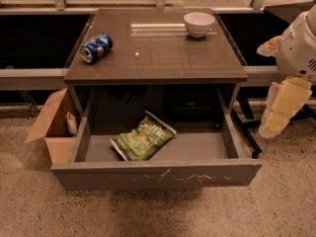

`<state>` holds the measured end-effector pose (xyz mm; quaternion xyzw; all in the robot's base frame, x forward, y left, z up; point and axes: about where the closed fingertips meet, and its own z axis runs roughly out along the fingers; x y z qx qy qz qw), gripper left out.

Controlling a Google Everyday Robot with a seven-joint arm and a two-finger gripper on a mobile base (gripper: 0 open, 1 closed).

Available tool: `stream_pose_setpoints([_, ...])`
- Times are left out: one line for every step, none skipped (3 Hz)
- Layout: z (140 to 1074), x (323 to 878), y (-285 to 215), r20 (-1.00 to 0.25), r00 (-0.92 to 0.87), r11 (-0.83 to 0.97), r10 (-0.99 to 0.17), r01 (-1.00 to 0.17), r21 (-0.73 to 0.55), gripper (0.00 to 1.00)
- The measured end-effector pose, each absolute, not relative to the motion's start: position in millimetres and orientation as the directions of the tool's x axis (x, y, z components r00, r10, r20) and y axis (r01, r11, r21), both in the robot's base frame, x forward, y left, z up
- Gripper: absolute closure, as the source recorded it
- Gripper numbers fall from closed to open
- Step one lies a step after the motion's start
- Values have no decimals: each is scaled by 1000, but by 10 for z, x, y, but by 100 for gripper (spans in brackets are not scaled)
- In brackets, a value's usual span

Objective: Pick green jalapeno chip bag from top drawer and place on counter

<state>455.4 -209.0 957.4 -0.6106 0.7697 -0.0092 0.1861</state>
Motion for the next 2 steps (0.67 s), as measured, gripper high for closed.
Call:
stream_pose_setpoints([9566,4565,-2083,-279,-184,254,-942,-937,-242,0])
stream_pose_setpoints([9488,4619,-1988,-284,-143,214,-948,-947,-238,0])
